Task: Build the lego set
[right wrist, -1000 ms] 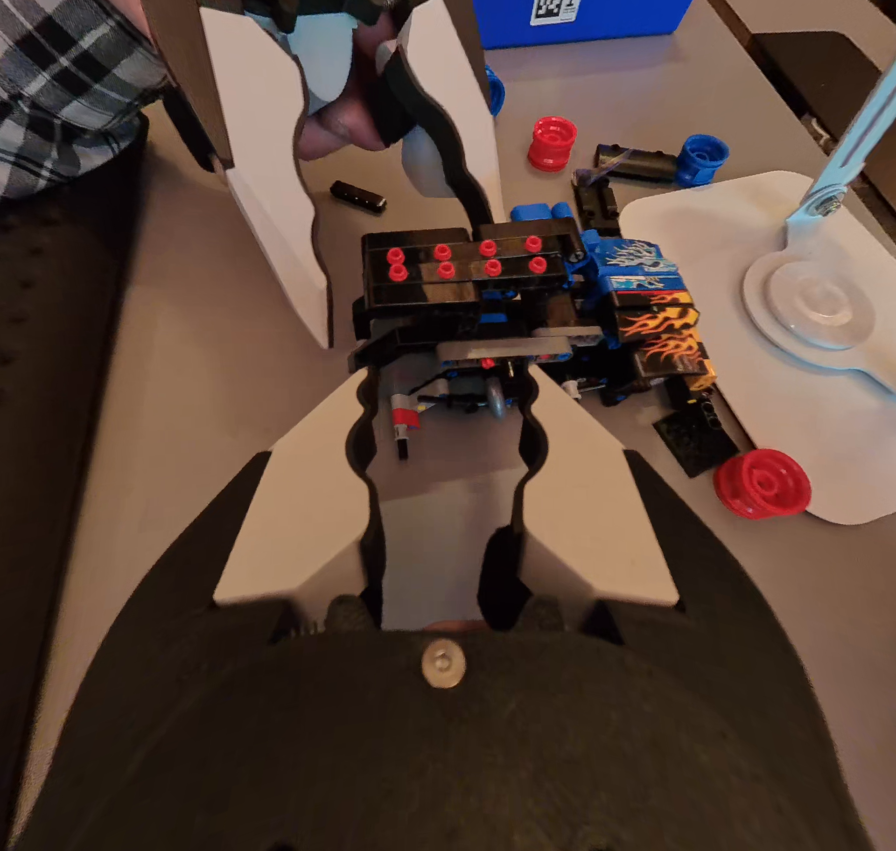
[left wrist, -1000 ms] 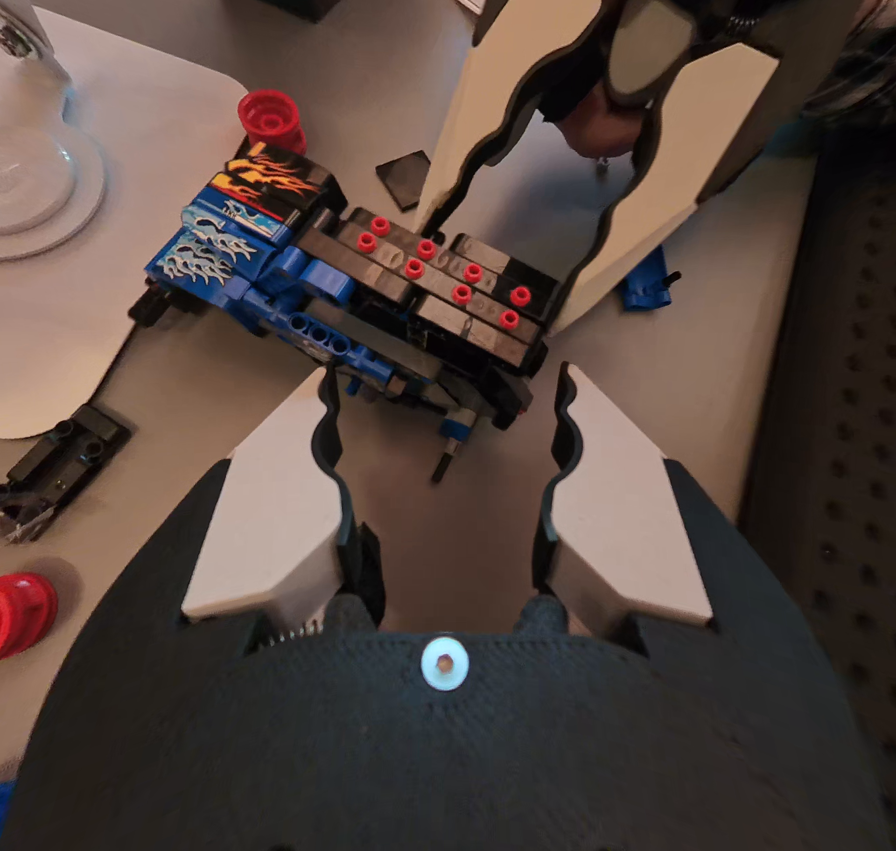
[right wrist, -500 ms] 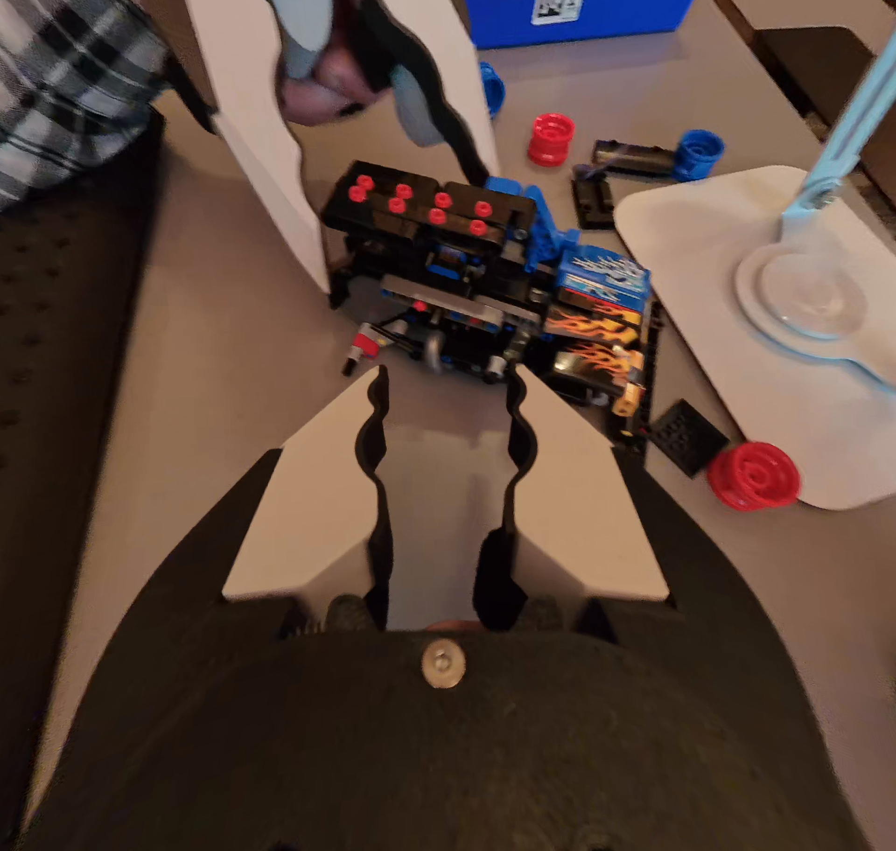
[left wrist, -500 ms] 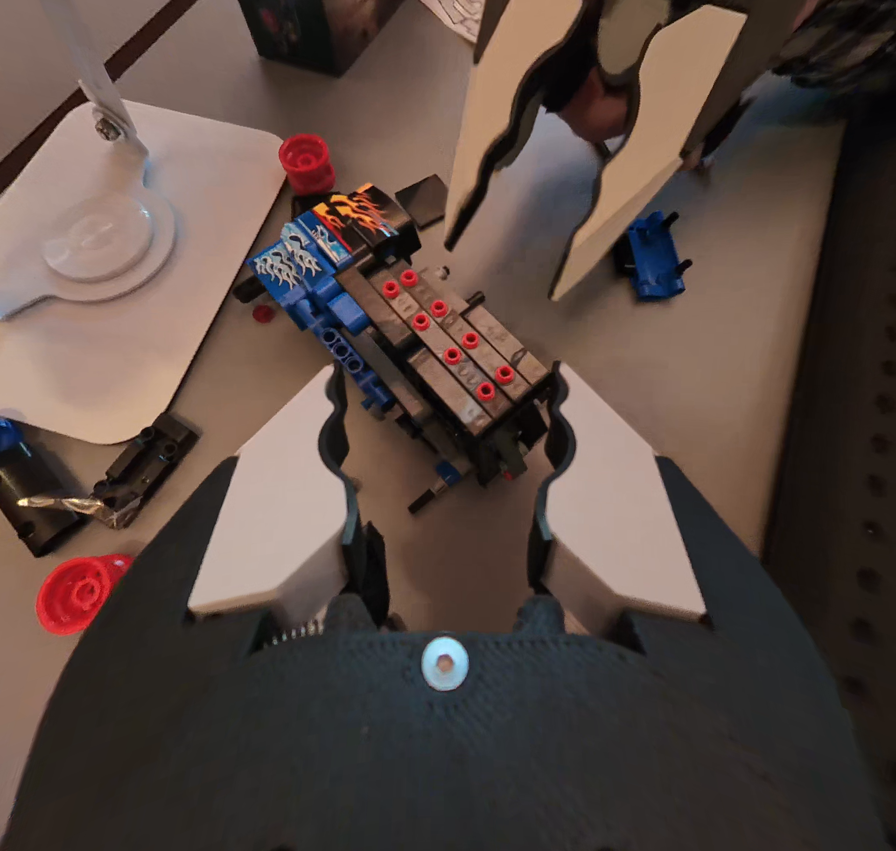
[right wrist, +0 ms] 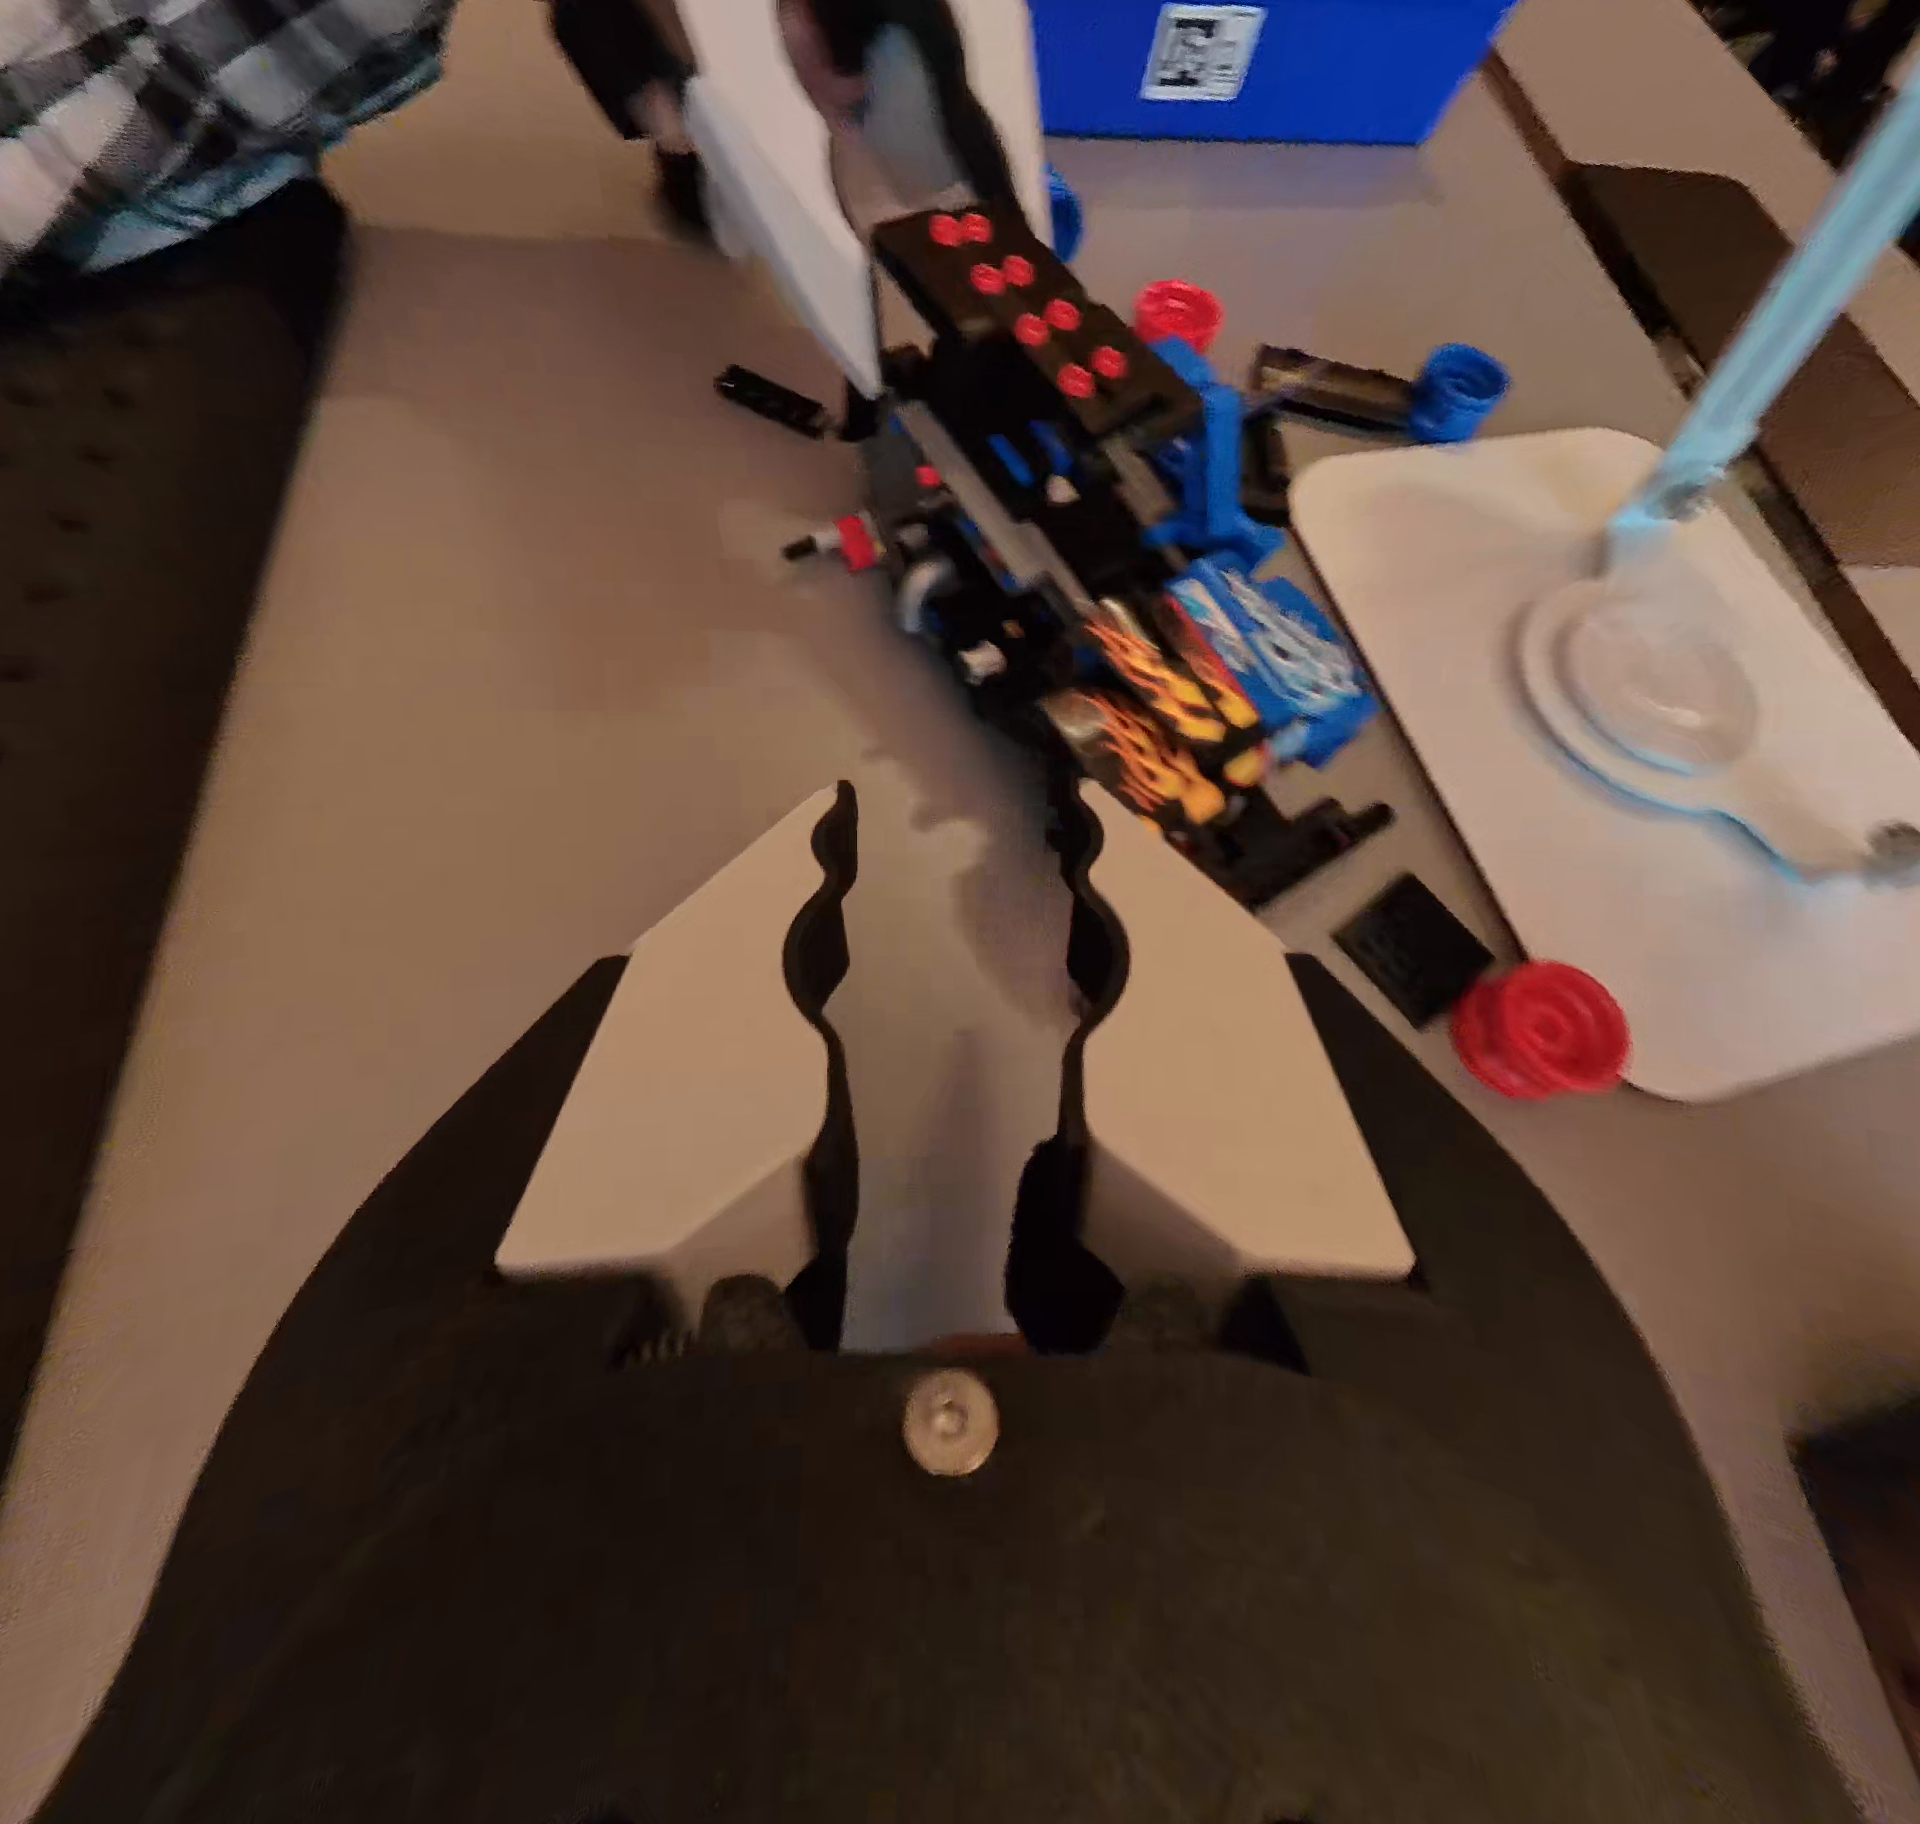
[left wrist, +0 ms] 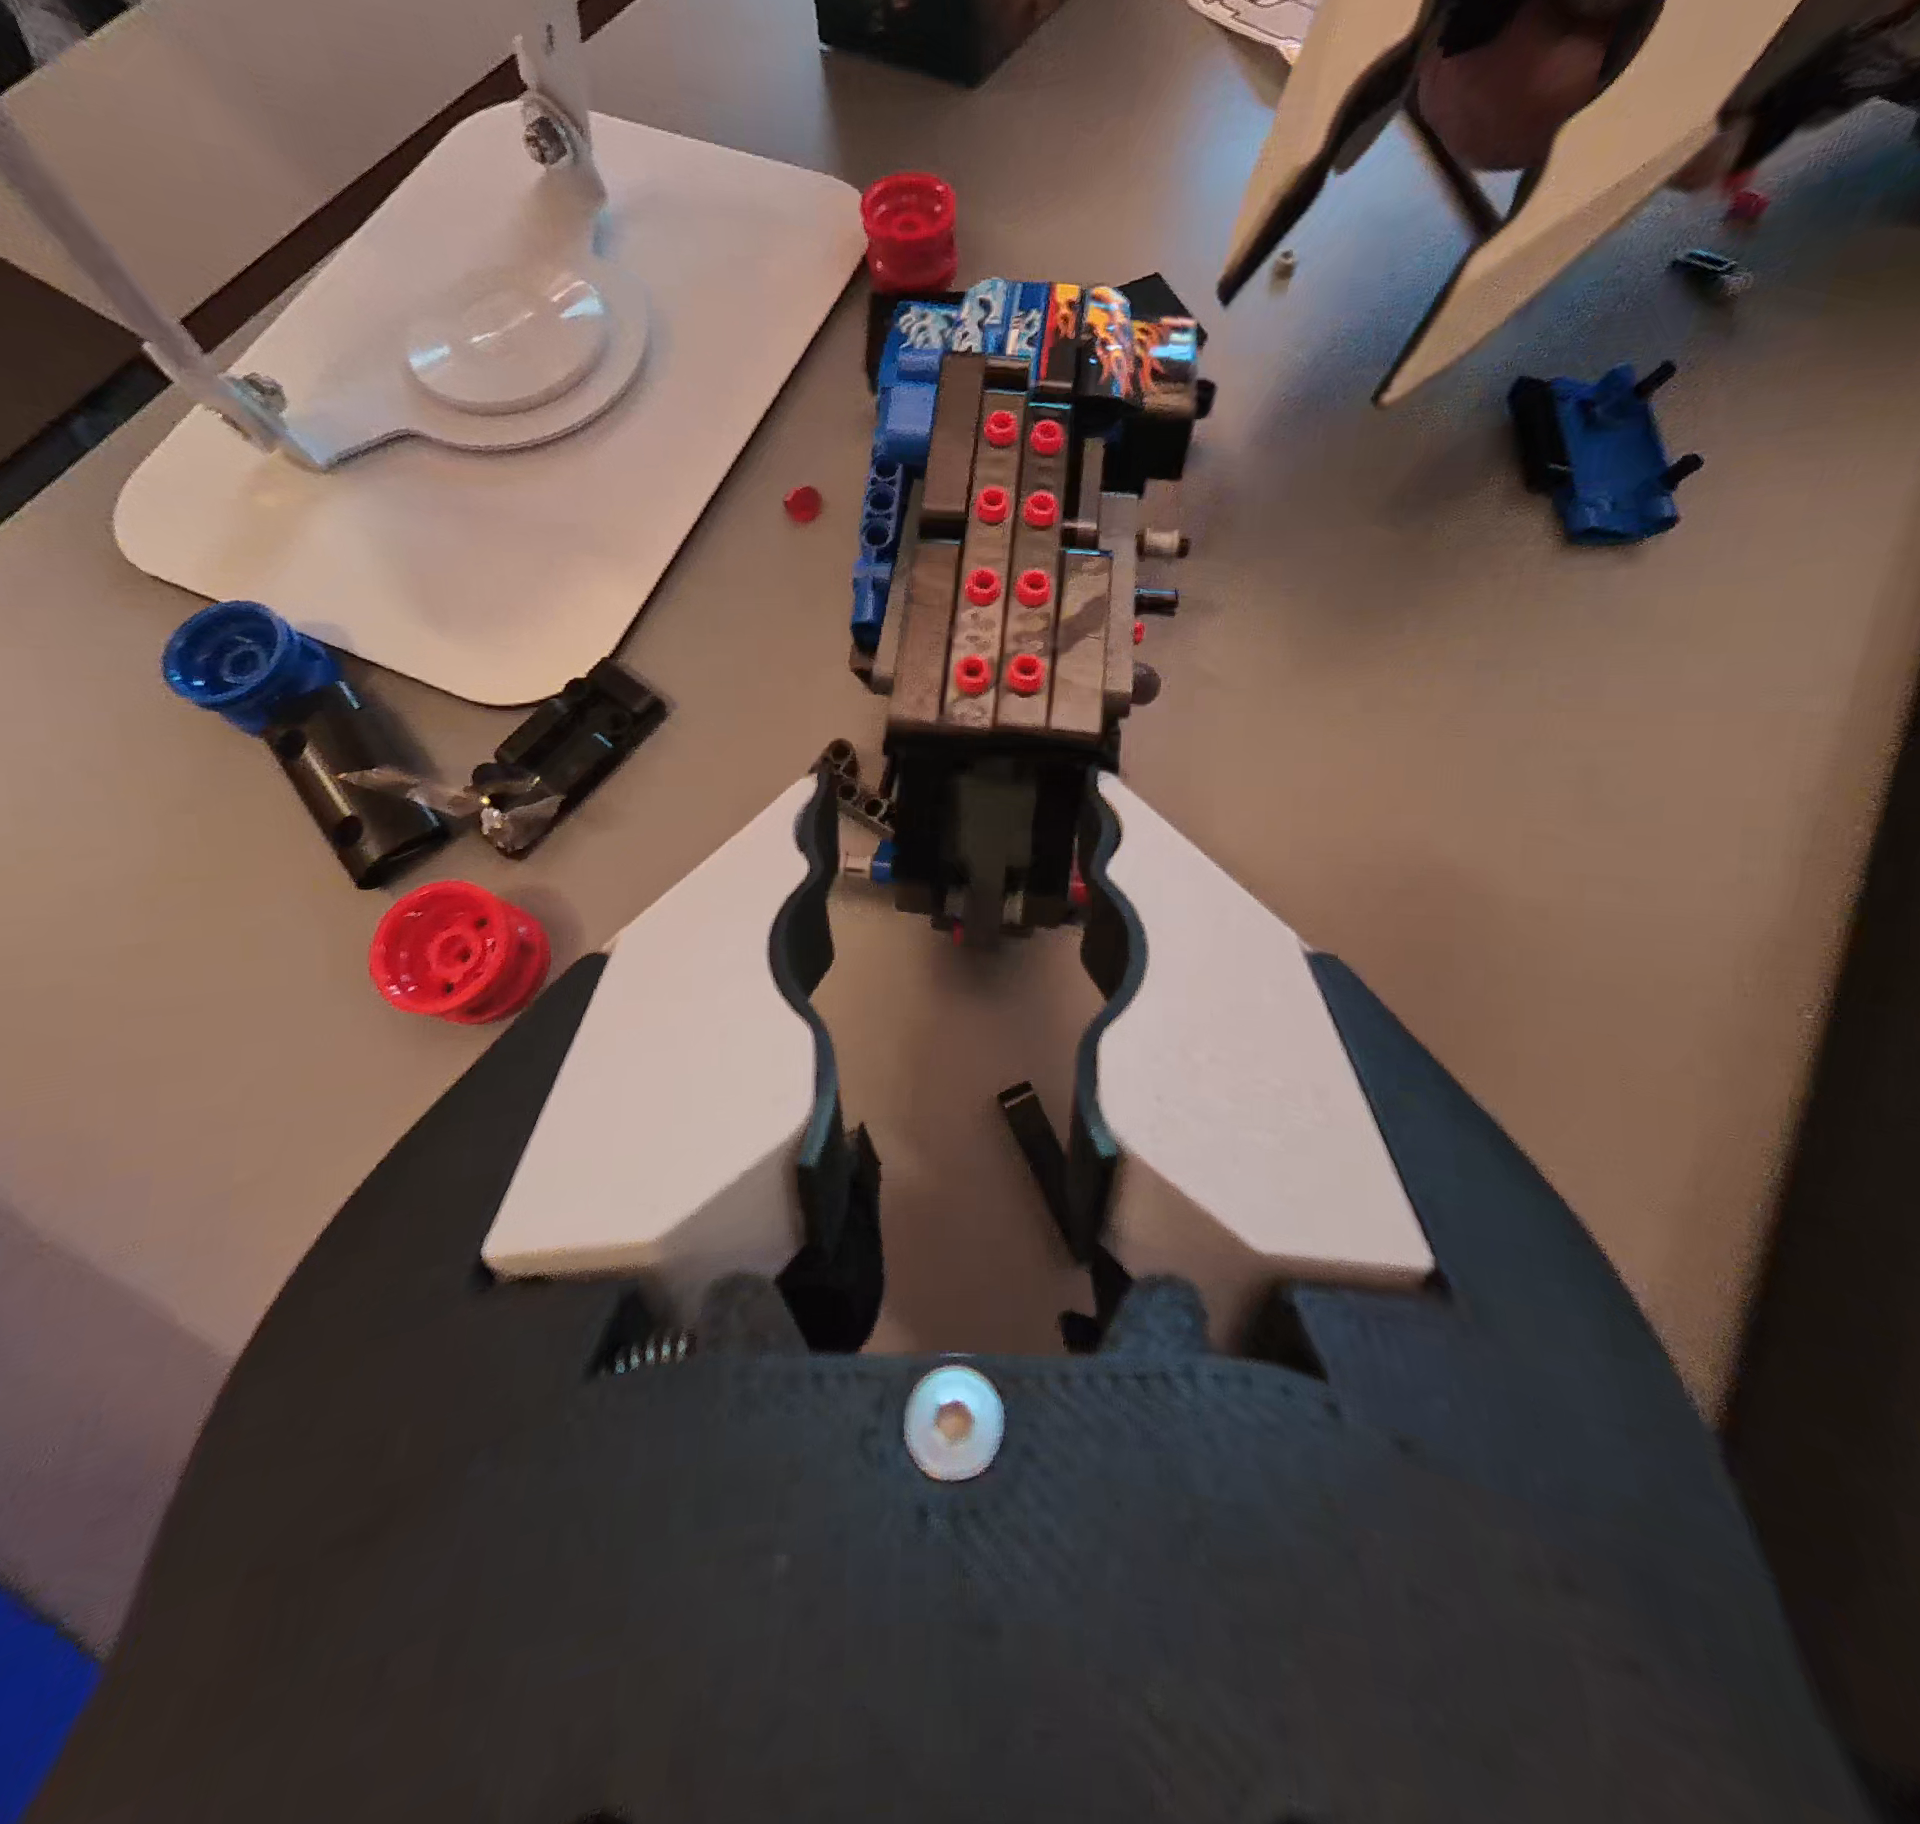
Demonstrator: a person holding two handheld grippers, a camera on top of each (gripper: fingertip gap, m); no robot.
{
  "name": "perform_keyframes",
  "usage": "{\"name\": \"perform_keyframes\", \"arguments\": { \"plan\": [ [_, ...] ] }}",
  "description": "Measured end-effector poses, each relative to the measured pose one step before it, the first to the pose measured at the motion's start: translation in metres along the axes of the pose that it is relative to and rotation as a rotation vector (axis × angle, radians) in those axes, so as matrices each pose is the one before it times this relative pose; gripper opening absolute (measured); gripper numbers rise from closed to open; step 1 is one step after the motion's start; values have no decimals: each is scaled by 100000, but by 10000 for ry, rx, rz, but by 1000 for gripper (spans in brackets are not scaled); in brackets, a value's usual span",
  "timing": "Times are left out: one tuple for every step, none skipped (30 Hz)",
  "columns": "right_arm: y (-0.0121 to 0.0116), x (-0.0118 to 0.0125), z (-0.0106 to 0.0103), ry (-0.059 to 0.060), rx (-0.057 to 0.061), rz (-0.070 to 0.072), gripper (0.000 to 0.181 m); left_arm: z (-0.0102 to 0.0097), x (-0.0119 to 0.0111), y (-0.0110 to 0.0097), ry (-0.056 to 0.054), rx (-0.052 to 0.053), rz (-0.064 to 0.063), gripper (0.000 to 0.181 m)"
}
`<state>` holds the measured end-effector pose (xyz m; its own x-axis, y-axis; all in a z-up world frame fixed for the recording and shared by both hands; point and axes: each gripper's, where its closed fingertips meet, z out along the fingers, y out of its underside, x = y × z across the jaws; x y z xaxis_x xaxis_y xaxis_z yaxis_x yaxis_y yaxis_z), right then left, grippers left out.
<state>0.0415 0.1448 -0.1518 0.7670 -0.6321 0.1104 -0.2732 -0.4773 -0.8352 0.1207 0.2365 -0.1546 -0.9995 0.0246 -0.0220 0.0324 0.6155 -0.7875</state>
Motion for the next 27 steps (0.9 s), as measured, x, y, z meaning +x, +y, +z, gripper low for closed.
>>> {"name": "perform_keyframes", "arguments": {
  "plan": [
    [402,772,-174,202,-72,140,38,-57,-248,41,-88,24,-60,44],
    [394,671,-83,183,-78,84,39,-62,-221,44,-71,41,-80,44],
    [360,588,-25,184,-56,57,39,-35,-162,51,-31,36,-85,44],
    [331,437,37,124,-52,43,39,-25,-185,58,-43,32,-79,45],
    [312,285,92,56,-67,25,40,-46,-157,17,-43,51,-49,44],
    [317,209,102,49,-93,9,41,-22,-117,-2,-23,51,-23,42],
    [236,144,92,52,-78,-24,41,-5,-98,3,-22,45,-19,41],
    [151,66,64,42,-45,-54,41,8,-175,-15,-67,38,2,40],
    [131,44,53,40,-60,-51,41,0,-219,-18,-104,35,3,39],
    [130,37,41,45,-67,-50,41,-20,-288,-3,-127,23,-30,38],
    [118,67,42,55,-51,-54,42,-14,-412,11,-195,18,-62,38],
    [116,35,37,33,-43,-34,42,-7,-524,14,-261,11,-76,38],
    [92,19,27,7,-29,-18,42,-52,-268,24,-111,9,-35,35],
    [88,38,17,19,-28,-11,42,-87,45,-57,55,79,-7,35],
    [67,57,15,17,-25,-8,42,-105,67,-129,69,104,-57,38],
    [18,27,-11,9,7,-4,42,-122,74,-100,59,68,-40,43],
    [-41,10,-32,-2,35,-1,42,-147,143,-178,59,101,31,48],
    [-24,51,-41,13,27,0,42,-140,-10,-244,-51,125,58,52],
    [0,78,-46,32,4,-1,43,-132,-11,-287,-54,123,55,53],
    [18,61,-33,26,-2,-2,43,-93,77,-330,-16,137,78,55],
    [-24,33,-39,10,33,-12,44,-64,96,-433,-33,168,118,57],
    [-109,41,-60,26,73,-8,45,-31,51,-507,-91,143,170,57],
    [-128,91,-75,59,66,4,46,6,66,-501,-98,89,249,58],
    [-313,-4,-149,43,132,-60,48,7,-19,-378,-149,-13,280,60],
    [-516,-2,-204,79,198,-83,51,16,-72,-322,-149,-92,275,61],
    [-630,26,-249,103,217,-49,54,72,-3,-319,-65,-110,285,61],
    [-715,27,-269,99,221,-6,54,173,57,-309,36,-113,264,61]
  ]
}}
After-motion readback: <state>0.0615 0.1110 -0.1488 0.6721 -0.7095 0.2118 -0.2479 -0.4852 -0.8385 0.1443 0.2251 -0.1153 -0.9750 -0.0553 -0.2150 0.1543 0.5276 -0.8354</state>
